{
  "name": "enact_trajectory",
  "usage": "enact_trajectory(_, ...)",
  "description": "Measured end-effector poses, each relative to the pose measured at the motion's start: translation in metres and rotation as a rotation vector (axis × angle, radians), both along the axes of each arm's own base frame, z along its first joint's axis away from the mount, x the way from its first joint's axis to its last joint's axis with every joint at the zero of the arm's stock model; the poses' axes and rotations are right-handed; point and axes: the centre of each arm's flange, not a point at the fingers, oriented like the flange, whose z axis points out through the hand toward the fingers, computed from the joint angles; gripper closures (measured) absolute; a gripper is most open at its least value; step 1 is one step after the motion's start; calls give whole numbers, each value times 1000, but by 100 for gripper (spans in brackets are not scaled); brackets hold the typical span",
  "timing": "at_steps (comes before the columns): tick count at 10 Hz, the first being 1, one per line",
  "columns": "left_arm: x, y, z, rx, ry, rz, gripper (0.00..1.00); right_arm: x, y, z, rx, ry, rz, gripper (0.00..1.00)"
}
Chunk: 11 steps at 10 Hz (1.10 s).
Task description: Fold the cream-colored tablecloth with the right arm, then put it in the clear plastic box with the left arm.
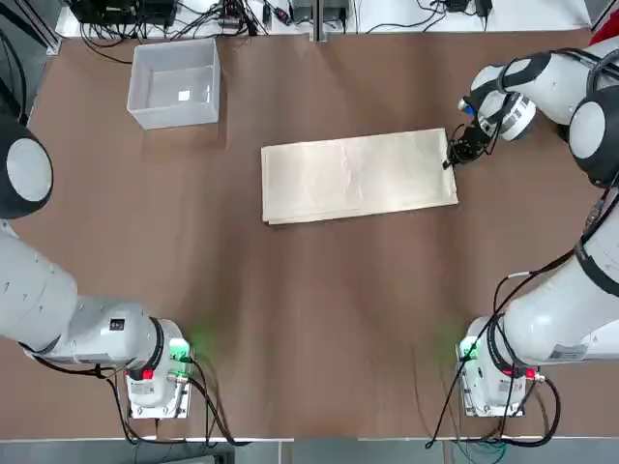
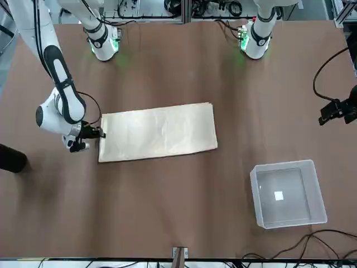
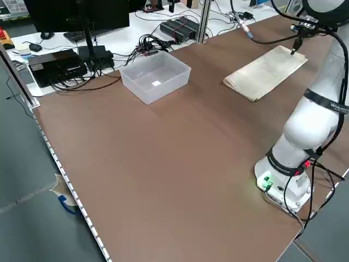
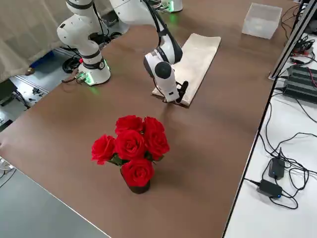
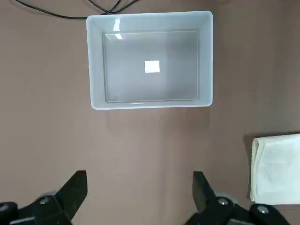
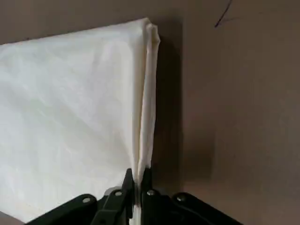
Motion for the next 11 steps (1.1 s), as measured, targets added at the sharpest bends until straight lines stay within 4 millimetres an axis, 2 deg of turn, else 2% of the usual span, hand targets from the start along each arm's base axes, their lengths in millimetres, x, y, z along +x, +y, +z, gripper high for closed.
enact_trajectory(1,0,0,0,0,0,0,1,0,1,0,1,-1,4,97)
enact_trajectory(3,0,0,0,0,0,0,1,4,5,4,8,-6,15,97)
enact_trajectory(5,0,0,0,0,0,0,1,15,13,22,22,-31,31,97)
enact_trajectory(8,0,0,0,0,0,0,1,22,33,71,50,-24,12,97)
enact_trajectory(11,0,0,0,0,0,1,1,22,55,124,29,65,-17,97)
